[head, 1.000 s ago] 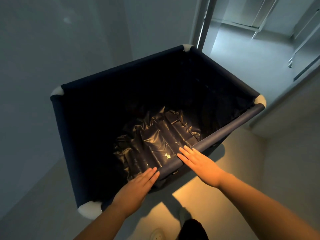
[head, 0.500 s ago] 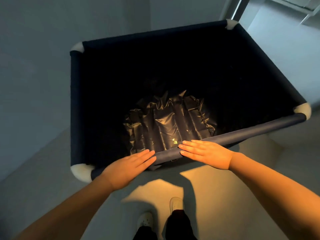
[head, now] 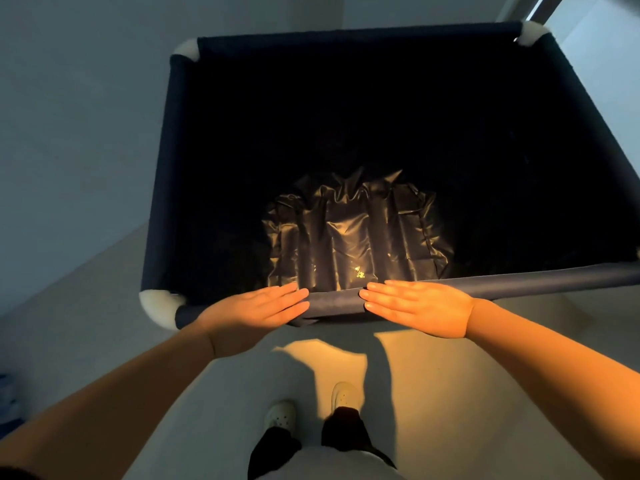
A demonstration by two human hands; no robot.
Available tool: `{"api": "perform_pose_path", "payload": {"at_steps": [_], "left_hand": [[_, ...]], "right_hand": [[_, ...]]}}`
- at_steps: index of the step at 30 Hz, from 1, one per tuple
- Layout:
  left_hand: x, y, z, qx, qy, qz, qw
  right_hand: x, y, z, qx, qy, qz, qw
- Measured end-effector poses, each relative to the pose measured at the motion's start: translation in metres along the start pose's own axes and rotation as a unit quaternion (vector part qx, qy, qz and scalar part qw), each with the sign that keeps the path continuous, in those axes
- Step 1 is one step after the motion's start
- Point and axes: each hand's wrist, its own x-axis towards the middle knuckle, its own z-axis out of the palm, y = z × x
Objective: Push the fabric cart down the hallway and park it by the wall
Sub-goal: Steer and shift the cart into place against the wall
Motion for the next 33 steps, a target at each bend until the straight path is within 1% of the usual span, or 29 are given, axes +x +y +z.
{"api": "perform_pose_path", "payload": {"at_steps": [6,9,17,25,30,33], "left_hand": [[-0.001,0.007,-0.001,0.053,-0.004,-0.014,0.999],[-0.006,0.008,0.000,0.063,-0.007,-0.015,0.998],[-0.027,0.015,0.010,0.085,-0.014,-0.030,0.996],[-0.064,0.012,0.010,0.061,-0.026,-0.045,0.997],[-0.097,-0.009,0.013,0.075,-0.043,-0.055,0.995],[-0.115,-0.022,0.008,0.056,-0.033,-0.059,0.996]], "right_hand": [[0.005,-0.003,-0.005,0.035,-0.025,0.019,0.999],[0.010,-0.006,-0.008,0.031,-0.043,0.033,0.998],[0.024,-0.019,-0.005,0.012,-0.051,0.025,0.998],[0.052,-0.036,-0.006,-0.011,-0.039,0.019,0.999],[0.089,-0.050,-0.015,-0.036,-0.022,0.031,0.999],[0.115,-0.060,-0.023,-0.042,-0.015,0.043,0.998]]}}
